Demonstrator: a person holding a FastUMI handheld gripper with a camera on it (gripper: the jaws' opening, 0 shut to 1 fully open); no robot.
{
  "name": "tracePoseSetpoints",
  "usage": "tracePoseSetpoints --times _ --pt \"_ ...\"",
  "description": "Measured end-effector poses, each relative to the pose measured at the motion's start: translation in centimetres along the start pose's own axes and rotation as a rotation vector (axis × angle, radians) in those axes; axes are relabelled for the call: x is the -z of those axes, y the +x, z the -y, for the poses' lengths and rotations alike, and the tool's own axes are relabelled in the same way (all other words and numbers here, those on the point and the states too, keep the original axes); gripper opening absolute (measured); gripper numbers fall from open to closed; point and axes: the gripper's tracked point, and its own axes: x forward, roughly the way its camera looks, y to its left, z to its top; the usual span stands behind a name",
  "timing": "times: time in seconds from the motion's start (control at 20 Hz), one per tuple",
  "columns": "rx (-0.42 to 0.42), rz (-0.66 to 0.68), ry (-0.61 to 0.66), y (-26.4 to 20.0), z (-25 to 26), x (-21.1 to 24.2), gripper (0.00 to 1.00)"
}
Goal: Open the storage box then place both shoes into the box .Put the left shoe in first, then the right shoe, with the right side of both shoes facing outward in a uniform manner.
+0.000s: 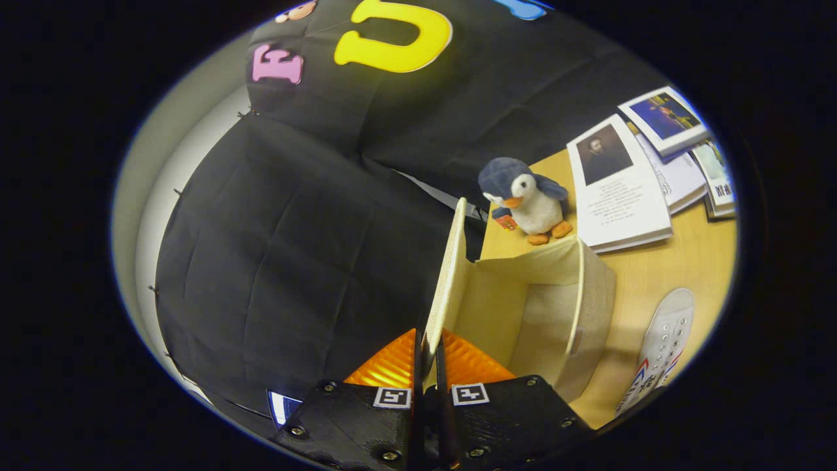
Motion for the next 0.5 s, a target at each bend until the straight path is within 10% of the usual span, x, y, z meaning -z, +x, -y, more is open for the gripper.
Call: tracePoseSetpoints --times 0.5 --pt "-0.032 -0.080 -0.053 12.9 -10.1 2.3 0.11"
